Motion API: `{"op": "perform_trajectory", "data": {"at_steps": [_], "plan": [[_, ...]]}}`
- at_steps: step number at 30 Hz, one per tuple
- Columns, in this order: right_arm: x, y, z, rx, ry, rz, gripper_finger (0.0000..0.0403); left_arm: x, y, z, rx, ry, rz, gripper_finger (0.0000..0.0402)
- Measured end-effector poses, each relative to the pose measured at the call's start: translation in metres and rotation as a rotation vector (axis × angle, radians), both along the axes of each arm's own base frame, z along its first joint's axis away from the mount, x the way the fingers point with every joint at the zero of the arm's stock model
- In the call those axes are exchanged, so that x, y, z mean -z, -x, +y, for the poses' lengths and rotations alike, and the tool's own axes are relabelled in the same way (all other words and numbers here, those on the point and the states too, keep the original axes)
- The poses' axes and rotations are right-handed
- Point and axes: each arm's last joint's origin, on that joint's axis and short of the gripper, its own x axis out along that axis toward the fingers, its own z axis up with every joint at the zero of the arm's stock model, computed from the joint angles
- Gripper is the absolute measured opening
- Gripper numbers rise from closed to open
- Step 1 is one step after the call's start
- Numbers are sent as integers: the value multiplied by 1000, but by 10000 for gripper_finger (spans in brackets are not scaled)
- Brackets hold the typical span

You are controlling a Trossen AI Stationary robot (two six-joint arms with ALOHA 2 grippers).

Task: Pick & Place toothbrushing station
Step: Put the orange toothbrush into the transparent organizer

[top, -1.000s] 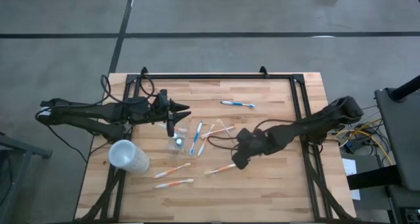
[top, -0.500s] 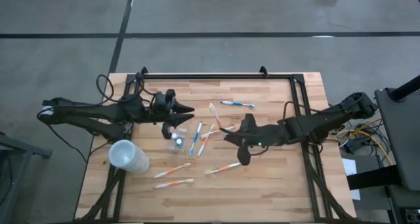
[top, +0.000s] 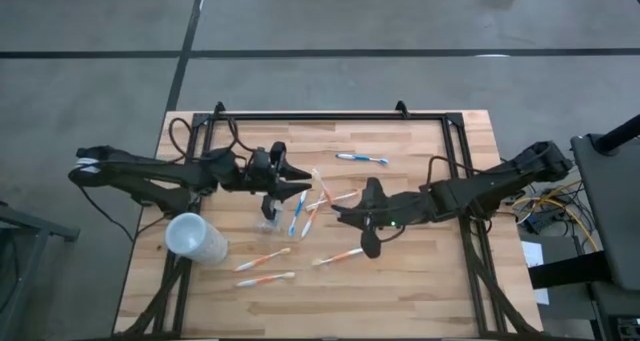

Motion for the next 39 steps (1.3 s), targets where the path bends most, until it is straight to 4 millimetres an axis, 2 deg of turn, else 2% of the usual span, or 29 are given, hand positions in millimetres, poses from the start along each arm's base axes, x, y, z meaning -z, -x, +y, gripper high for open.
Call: {"op": "perform_trajectory", "data": {"at_steps": [15, 25, 34, 39], "plan": [[18, -13, 7, -89, -30, 52, 13, 1, -5, 0, -3, -9, -32, 120], [9, -14, 7, -95, -17, -26, 13, 4, -6, 0, -2, -6, -3, 120], [8, -14, 4, 14, -2, -37, 13, 5, -6, -1, 46, -44, 5, 120], [8, -14, 4, 16, -5, -37, 13, 5, -6, -2, 52, -45, 3, 120]]}}
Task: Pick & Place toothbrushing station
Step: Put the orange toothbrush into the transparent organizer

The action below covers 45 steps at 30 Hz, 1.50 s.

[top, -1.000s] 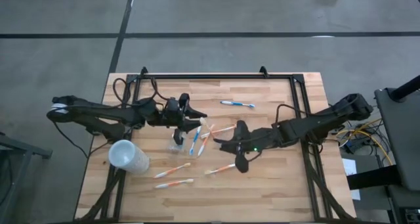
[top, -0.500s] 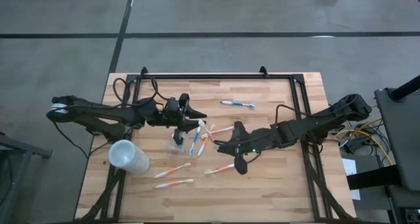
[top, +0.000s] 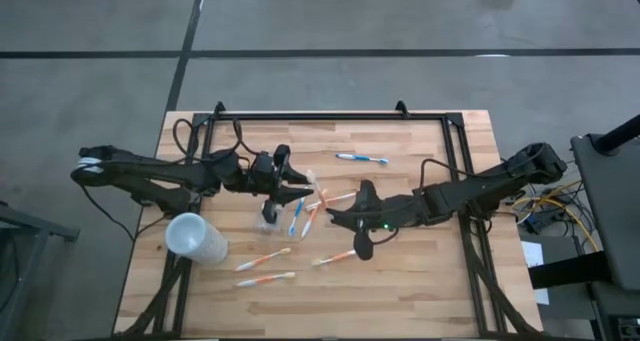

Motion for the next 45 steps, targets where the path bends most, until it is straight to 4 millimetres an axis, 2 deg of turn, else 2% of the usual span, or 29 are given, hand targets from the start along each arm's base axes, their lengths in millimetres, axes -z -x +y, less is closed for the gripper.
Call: {"op": "perform_trajectory", "data": {"at_steps": [8, 45], "plan": [[1, 0, 2, -63, -29, 16, 13, -3, 1, 0, 1, 6, -31, 120], [6, 0, 3, -97, -62, 36, 13, -13, 3, -1, 44, 0, -135, 120]]}}
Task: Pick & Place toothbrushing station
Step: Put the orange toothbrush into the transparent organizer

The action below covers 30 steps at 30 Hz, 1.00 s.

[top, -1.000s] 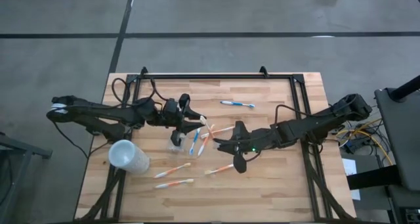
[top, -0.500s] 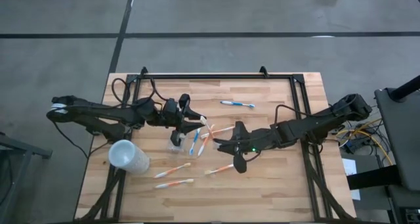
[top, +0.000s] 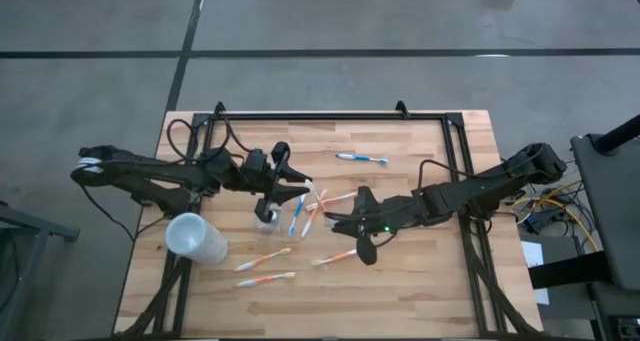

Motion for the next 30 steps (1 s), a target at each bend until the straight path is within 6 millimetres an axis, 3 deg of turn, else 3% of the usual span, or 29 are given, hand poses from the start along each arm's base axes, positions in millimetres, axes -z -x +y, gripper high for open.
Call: {"op": "perform_trajectory", "data": {"at_steps": [14, 23, 30], "plan": [[3, 1, 0, 0, 8, 25, 13, 0, 0, 0, 8, -6, 1, 117], [3, 1, 0, -1, 12, 26, 13, 1, -1, 0, 7, -14, 7, 57], [3, 1, 0, -1, 12, 26, 13, 1, -1, 0, 6, -17, 9, 38]]}}
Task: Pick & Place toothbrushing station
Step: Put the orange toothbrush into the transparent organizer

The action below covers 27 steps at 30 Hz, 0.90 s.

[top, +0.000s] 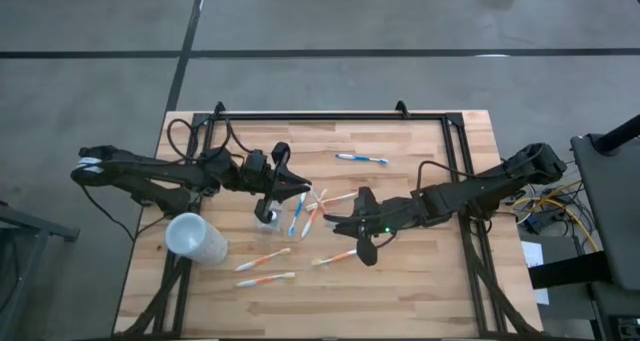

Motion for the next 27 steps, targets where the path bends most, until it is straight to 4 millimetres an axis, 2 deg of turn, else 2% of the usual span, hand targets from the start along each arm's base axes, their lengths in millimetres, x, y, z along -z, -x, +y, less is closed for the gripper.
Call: {"op": "perform_trajectory", "data": {"at_steps": [14, 27], "plan": [[0, 0, 0, 5, -12, -1, 21, 0, 0, 0, -1, 0, 2, 35], [-1, 0, 0, 27, -49, -6, 138, 1, 0, 0, -1, -4, 11, 35]]}}
